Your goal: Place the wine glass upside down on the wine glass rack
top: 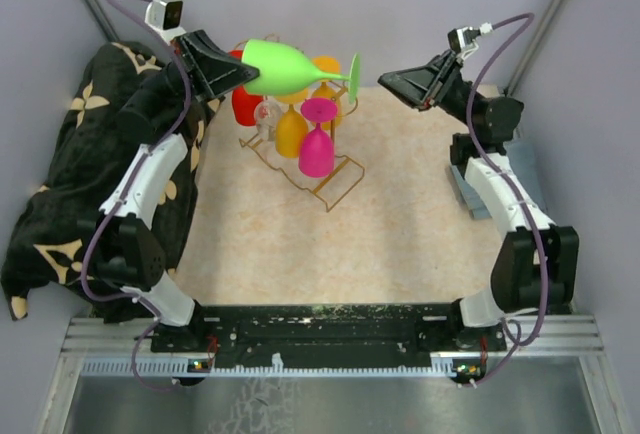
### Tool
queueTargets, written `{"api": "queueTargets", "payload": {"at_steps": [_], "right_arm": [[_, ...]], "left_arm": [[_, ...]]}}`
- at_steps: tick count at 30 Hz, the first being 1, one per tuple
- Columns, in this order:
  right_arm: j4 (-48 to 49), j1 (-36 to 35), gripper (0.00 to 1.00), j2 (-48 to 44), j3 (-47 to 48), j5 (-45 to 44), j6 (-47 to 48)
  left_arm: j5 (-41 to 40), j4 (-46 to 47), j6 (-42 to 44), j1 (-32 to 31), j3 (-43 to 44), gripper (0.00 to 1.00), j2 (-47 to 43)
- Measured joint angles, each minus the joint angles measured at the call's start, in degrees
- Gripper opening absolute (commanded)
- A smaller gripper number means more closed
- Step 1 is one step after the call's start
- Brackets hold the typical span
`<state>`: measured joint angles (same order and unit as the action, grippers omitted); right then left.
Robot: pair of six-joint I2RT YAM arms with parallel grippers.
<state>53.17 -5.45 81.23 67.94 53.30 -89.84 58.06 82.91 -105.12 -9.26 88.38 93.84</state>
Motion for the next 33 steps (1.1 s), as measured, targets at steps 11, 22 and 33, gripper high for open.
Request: {"api": "queueTargets", "payload": {"at_steps": [11,22,33], "right_arm": [[31.7,-3.2,0.27,9.8,5.4,-1.7,-26.3],[32.5,-9.7,0.28,10.8,12.1,-2.8,-28.3],[31.8,-10.3,0.29,12.3,15.2,-3.2,-27.5]], "left_arm": [[-6.7,5.0,-12.5,0.0,2.4,0.00,3.6],[-9.9,5.1,-12.8,0.0,2.2,0.00,4.0],[-11.5,5.1,-12.8,0.0,2.8,0.00,4.0]]}}
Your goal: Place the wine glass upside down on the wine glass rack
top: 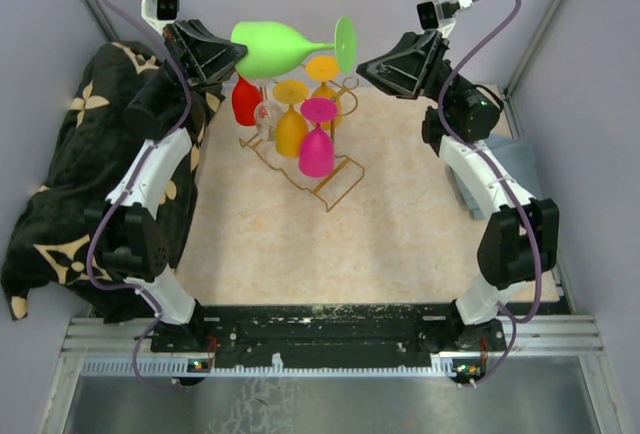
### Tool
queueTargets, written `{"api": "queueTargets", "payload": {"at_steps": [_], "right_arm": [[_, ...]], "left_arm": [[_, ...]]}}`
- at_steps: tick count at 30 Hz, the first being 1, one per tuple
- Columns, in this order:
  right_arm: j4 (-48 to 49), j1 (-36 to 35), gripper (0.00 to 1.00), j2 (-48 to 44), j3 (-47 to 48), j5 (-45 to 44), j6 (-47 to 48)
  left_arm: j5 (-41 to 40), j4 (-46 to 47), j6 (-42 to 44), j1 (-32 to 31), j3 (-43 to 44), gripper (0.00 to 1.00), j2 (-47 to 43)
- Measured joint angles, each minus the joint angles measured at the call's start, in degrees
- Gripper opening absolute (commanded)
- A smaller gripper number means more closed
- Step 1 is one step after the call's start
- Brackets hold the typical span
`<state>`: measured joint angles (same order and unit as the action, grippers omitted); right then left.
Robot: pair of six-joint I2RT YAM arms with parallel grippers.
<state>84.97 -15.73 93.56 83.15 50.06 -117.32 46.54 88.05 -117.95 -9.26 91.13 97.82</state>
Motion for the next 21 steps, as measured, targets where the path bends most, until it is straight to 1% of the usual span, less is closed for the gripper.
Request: {"api": "queueTargets", "payload": {"at_steps": [8,21], "right_arm": [[-2.3,-1.7,0.29,2.2,5.1,0.0,2.6],[-5.7,-2.6,0.29,4.0,6.2,0.0,4.3]], "left_arm": [[-0.3,0.0,0.0,0.2,0.0,0.00,-0.5],[-0.4,0.0,0.0,0.2,0.0,0.00,-1.4]]}}
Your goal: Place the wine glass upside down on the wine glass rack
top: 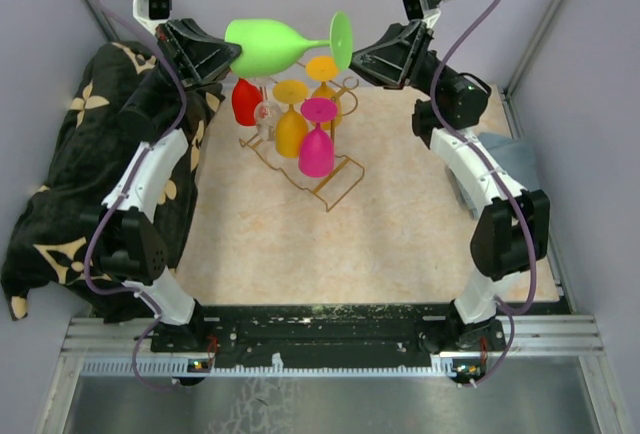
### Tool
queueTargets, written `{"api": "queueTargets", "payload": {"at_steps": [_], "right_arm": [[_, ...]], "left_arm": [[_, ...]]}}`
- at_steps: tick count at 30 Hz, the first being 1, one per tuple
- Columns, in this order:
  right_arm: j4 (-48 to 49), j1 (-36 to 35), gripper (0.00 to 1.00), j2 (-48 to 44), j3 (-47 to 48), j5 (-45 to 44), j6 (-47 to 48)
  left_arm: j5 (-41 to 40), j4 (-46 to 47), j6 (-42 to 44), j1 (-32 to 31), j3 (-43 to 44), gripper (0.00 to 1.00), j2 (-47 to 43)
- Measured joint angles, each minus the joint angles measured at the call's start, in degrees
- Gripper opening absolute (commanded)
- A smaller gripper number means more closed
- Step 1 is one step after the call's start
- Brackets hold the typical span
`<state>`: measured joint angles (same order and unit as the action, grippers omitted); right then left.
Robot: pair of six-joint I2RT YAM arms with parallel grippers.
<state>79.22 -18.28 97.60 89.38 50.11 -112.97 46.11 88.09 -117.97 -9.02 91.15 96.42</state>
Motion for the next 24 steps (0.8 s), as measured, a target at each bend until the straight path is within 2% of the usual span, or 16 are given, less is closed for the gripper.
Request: {"api": "queueTargets", "payload": {"at_steps": [15,24], "right_arm": [[-0.3,-0.1,0.29,0.4,1.5,0.1,0.0],[-0.9,-0.7,0.25,0.5,3.9,0.2,0.0]], "left_arm": [[0.4,0.1,0.0,0.0,0.0,0.00,-0.2],[0.5,0.1,0.0,0.0,0.0,0.00,-0.2]]}}
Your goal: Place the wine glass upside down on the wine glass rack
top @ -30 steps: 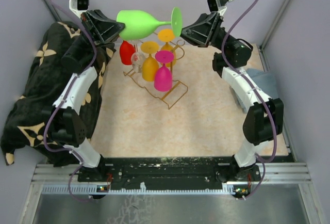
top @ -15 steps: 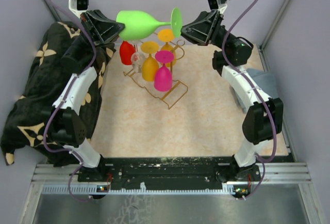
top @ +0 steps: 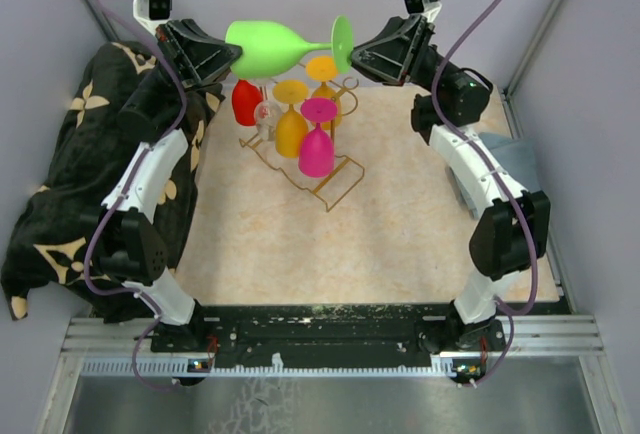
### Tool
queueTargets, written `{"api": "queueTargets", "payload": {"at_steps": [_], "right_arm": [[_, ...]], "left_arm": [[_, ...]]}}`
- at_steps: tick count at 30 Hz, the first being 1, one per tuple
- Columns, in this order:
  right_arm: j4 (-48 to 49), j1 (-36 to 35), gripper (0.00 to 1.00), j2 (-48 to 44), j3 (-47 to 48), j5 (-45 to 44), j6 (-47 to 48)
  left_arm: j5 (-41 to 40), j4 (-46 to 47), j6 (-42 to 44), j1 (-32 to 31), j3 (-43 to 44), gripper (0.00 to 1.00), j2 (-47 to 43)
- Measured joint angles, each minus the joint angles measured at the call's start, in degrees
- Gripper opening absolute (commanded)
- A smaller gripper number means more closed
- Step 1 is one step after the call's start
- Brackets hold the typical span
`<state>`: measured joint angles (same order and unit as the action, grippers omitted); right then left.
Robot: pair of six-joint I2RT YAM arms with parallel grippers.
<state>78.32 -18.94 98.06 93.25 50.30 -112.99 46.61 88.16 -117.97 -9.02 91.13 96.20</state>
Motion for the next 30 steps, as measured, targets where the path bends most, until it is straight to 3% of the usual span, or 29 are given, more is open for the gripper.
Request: {"api": "queueTargets", "payload": {"at_steps": [13,17,19,23,27,30], "right_arm": [[-1.6,-2.3,0.18,0.3,2.7,0.1,0.0],[-1.6,-2.8,0.00,0.7,3.6,-0.2,-0.2],[-1.5,-3.0,0.00,0.7,3.6,-0.5,-0.7],[-0.7,-3.5,0.00,0.7,3.6,-1.3,-2.0],[0.5,-3.6,0.00,0.7,3.6,-1.6,-2.6],[1.2,-3.8,0.00,0.7,3.6,-1.6,-2.5]], "left_arm": [[-0.1,0.1,0.0,0.0,0.0,0.00,0.0],[-0.5,0.1,0.0,0.0,0.0,0.00,-0.1],[-0.6,0.1,0.0,0.0,0.0,0.01,-0.1],[-0.7,0.1,0.0,0.0,0.0,0.12,-0.1],[-0.7,0.0,0.0,0.0,-0.1,0.39,-0.1],[-0.7,0.1,0.0,0.0,-0.3,0.53,-0.1]]}}
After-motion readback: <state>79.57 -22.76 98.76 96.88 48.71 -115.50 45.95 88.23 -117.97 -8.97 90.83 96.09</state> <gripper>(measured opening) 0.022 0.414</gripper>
